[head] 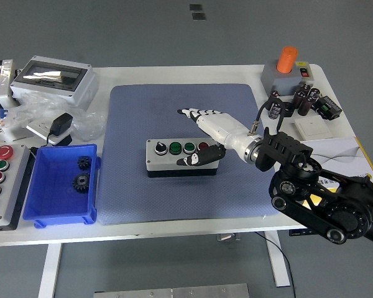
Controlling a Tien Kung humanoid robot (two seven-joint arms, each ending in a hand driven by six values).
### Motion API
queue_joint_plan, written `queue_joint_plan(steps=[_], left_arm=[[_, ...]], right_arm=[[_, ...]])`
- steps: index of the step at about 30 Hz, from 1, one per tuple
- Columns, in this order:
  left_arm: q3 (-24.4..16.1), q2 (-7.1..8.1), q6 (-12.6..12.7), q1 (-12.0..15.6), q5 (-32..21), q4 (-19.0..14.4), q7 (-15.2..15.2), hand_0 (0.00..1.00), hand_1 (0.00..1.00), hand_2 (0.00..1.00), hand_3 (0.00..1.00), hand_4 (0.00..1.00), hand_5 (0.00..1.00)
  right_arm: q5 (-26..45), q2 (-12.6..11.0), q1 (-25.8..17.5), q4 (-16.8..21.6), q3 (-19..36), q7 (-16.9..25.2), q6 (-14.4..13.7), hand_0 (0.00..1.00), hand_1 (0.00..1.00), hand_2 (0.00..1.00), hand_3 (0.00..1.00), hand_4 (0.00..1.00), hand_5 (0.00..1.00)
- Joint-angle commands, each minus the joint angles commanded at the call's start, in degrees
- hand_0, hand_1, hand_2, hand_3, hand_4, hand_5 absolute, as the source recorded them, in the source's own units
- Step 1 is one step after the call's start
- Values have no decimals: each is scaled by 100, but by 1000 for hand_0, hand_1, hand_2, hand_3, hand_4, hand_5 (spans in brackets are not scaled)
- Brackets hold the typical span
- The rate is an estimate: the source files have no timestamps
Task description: Pick up the button,place it on the desk,press the button,press the button
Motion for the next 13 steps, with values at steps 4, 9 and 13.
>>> queue_joint_plan(steps=[4, 9, 13], left_arm=[[-25, 3, 1, 3, 29, 0, 16, 733, 737, 649, 775, 671, 191], [-74, 13, -1, -1, 88, 0, 24, 733, 737, 649, 776, 670, 190], [-78, 15, -8, -12, 103, 0, 12, 733, 737, 649, 776, 670, 190]], right_arm=[[-121, 18, 7, -36, -35, -37, -21, 976, 989, 998, 998, 998, 538], [-245, 48, 43, -136, -149, -84, -36, 969, 985, 998, 998, 998, 531], [-392, 85, 81, -275, -282, -134, -13, 969, 985, 998, 998, 998, 531]])
